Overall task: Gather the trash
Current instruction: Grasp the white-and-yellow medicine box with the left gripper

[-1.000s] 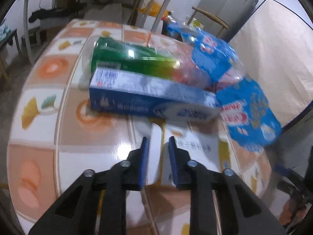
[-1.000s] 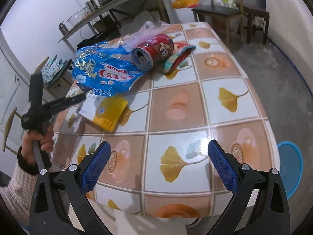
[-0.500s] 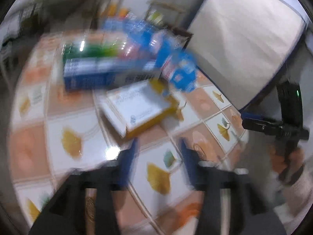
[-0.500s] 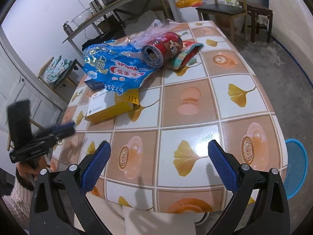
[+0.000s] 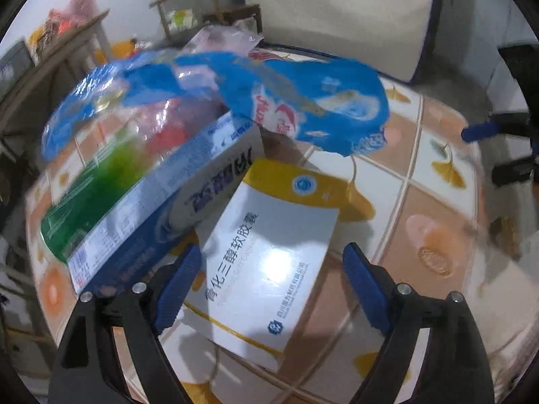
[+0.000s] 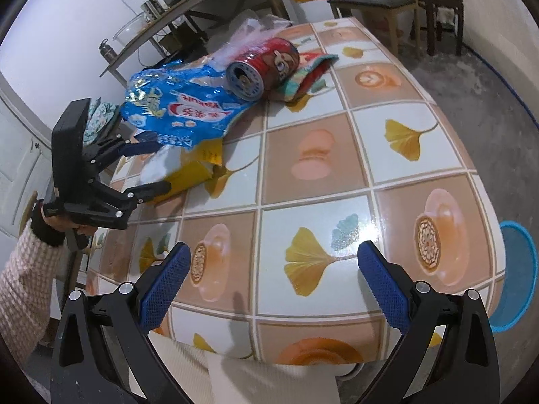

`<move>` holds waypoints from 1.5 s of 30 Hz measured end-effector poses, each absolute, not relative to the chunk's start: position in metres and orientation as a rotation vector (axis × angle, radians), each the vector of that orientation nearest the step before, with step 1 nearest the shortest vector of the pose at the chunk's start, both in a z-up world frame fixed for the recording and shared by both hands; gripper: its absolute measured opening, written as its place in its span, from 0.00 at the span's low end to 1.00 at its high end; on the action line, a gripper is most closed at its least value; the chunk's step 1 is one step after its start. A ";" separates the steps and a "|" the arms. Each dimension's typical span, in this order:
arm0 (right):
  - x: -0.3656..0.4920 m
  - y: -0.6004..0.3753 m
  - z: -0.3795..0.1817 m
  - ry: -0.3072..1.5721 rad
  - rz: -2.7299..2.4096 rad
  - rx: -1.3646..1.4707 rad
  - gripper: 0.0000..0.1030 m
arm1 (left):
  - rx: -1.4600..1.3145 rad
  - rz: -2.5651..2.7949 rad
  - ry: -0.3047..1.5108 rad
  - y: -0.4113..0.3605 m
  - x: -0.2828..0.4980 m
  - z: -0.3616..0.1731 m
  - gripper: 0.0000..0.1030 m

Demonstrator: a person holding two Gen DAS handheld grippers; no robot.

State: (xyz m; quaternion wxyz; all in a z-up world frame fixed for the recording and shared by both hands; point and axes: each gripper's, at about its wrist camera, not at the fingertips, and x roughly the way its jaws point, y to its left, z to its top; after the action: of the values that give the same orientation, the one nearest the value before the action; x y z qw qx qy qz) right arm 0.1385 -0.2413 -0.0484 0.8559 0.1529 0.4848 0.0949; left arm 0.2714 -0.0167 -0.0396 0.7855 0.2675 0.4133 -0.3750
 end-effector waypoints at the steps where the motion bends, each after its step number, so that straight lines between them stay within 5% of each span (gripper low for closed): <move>1: 0.140 -0.243 -0.050 1.022 0.199 0.327 0.92 | 0.591 -0.793 0.879 -0.018 0.270 -0.040 0.76; 5: 0.142 -0.245 -0.052 1.022 0.205 0.342 0.92 | 0.607 -0.770 0.848 -0.018 0.257 -0.037 0.62; 15: 0.134 -0.245 -0.047 1.004 0.234 0.347 0.92 | 0.643 -0.798 0.835 -0.018 0.245 -0.032 0.62; 17: 0.133 -0.247 -0.049 1.009 0.234 0.353 0.92 | 0.644 -0.783 0.821 -0.019 0.252 -0.032 0.76; 19: 0.132 -0.247 -0.048 1.010 0.233 0.358 0.92 | 0.625 -0.784 0.838 -0.020 0.268 -0.035 0.80; 25: 0.128 -0.252 -0.051 1.013 0.225 0.369 0.92 | 0.523 -0.785 0.962 -0.017 0.303 -0.050 0.80; 40: 0.137 -0.253 -0.063 1.058 0.211 0.344 0.92 | 0.336 -0.726 1.118 0.014 0.232 -0.048 0.79; 45: 0.148 -0.237 -0.068 1.099 0.150 0.173 0.92 | 0.303 -0.730 1.094 0.017 0.234 -0.045 0.89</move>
State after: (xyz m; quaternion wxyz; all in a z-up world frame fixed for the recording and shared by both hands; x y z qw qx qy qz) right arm 0.1480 -0.2367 -0.0681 0.8465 0.0821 0.5211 0.0713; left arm 0.2335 0.0170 -0.0452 0.7809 0.1404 0.5063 -0.3380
